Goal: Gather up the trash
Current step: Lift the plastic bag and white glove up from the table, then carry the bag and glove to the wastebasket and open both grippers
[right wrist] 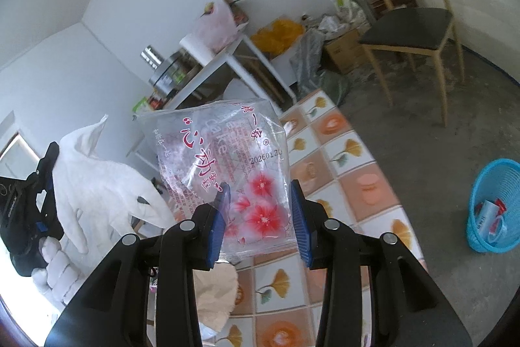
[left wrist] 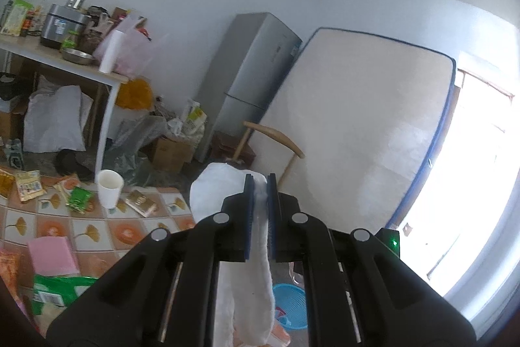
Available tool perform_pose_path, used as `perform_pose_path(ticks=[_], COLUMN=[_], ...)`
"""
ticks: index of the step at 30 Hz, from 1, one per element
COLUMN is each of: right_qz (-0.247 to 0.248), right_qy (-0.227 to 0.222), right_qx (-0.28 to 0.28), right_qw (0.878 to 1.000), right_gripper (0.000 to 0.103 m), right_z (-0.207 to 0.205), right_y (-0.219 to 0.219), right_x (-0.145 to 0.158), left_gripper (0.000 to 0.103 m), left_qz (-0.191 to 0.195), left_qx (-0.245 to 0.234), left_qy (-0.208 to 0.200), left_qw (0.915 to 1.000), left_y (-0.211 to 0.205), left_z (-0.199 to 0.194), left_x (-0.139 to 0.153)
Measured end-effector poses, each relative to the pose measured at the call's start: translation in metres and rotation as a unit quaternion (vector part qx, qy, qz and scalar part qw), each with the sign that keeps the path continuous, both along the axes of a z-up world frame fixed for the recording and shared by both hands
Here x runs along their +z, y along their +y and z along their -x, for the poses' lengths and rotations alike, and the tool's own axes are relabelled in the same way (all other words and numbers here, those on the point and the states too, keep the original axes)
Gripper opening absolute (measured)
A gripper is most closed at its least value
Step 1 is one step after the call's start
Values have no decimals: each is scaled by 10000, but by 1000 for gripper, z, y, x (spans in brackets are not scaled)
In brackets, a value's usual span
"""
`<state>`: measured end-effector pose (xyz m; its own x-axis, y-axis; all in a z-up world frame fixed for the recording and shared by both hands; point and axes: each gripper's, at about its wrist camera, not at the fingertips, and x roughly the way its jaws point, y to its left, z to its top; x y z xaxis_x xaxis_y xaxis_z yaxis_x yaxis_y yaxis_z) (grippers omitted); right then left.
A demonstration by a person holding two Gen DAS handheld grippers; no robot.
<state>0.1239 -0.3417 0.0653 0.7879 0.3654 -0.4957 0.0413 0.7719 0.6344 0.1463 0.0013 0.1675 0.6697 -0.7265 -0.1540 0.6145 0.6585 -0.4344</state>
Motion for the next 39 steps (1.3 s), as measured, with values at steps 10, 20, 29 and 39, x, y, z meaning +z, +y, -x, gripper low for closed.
perform_pose_path(ticks=[10, 20, 29, 39], right_qz=[-237, -427, -570, -939], right_qy=[-58, 200, 630, 1253], right_qx=[-778, -1993, -2919, -3177], right_qw=[9967, 9788, 9527, 9352], right_gripper=[37, 37, 37, 37], right_z=[65, 152, 197, 153], right_y=[-71, -129, -182, -247], right_x=[-22, -65, -106, -177], left_gripper=[6, 6, 6, 6], left_qz=[-337, -836, -1392, -2240], left_qx=[-664, -1937, -2981, -3298], left_qy=[207, 722, 1809, 2123], left_qw=[9970, 9748, 9268, 8922], left_y=[-90, -219, -345, -467], left_z=[9, 14, 2, -20], left_x=[1, -24, -95, -177])
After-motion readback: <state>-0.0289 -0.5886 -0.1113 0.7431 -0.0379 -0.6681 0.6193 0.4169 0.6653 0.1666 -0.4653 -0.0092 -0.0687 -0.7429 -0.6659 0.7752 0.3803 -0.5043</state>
